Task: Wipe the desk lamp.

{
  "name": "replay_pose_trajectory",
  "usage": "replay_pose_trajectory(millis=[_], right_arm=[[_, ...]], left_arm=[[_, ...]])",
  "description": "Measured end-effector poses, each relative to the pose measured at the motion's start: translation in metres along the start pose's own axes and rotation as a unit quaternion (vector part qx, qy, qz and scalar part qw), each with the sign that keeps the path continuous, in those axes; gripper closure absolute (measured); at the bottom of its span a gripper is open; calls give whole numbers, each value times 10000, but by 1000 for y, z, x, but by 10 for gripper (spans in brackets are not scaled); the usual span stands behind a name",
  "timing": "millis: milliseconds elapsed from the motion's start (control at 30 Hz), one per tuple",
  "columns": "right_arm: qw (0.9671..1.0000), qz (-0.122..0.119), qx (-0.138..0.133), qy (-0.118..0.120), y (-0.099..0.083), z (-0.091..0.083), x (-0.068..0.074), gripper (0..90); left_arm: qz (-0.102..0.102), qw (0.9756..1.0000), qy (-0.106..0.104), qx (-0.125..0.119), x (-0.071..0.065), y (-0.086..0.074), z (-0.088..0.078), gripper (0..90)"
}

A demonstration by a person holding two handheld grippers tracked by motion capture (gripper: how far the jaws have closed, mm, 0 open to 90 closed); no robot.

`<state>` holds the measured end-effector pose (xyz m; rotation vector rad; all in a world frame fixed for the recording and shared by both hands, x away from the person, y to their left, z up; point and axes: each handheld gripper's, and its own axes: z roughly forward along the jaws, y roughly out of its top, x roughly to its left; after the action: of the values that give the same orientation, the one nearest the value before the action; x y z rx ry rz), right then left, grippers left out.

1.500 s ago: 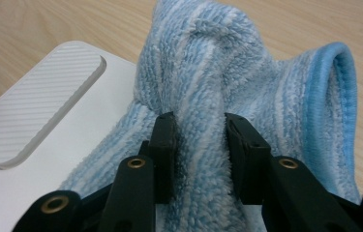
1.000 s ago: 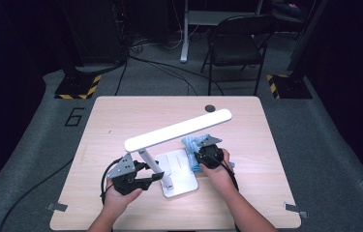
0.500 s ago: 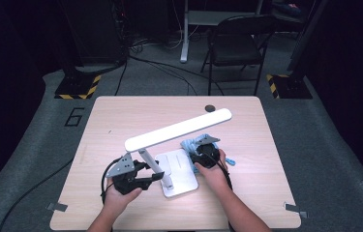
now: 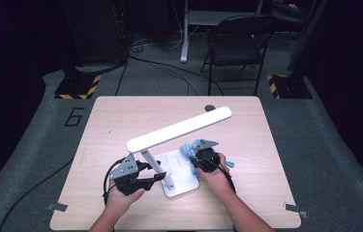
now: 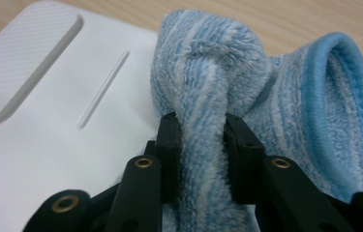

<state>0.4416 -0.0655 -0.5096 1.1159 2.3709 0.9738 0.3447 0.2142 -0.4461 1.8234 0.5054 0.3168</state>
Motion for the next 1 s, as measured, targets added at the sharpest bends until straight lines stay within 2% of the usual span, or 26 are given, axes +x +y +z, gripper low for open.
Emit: replay_pose_trajectory(millis=[100,167,200,233,267,433,500,567,600,633,700,733,1000], right_arm=[[9999,-42,14,143,-13,-14,2,705],[9998,-55,29,212,-22,-22,4,705],[9997,-85,24,231,-27,-27,5,704],[9997,-11,32,244,-31,-32,8,704],[9996,-82,38,256,-35,-36,10,704],[9992,-127,144,340,-51,-55,17,703],[9992,-53,186,357,-55,-60,20,701],[9991,-142,168,373,-55,-59,19,700],[9994,-115,95,308,-55,-58,19,700],[9993,-86,161,327,-53,-57,18,700],[9994,-69,118,305,-50,-53,16,700],[9995,19,101,286,-48,-51,16,700],[10000,-27,-32,64,-20,-19,7,700]], left_arm=[[-14,10000,41,-68,-1,-1,1,527],[-2,10000,31,-25,0,0,0,527],[-16,10000,30,-39,0,-1,0,527],[-17,10000,41,-42,0,-1,0,527],[-17,10000,26,-41,0,-1,0,527],[-35,10000,4,-83,1,-1,0,527],[-50,9999,-48,-92,2,-2,0,527],[-57,9999,-87,-68,4,-2,-1,525],[-55,9999,-121,-33,4,-2,-1,525],[-64,9999,-127,-76,4,-2,0,525],[-74,9998,-159,-88,5,-2,0,524],[-72,9998,-168,-91,5,-2,0,524],[-93,9997,-240,-49,6,-2,-1,523]])
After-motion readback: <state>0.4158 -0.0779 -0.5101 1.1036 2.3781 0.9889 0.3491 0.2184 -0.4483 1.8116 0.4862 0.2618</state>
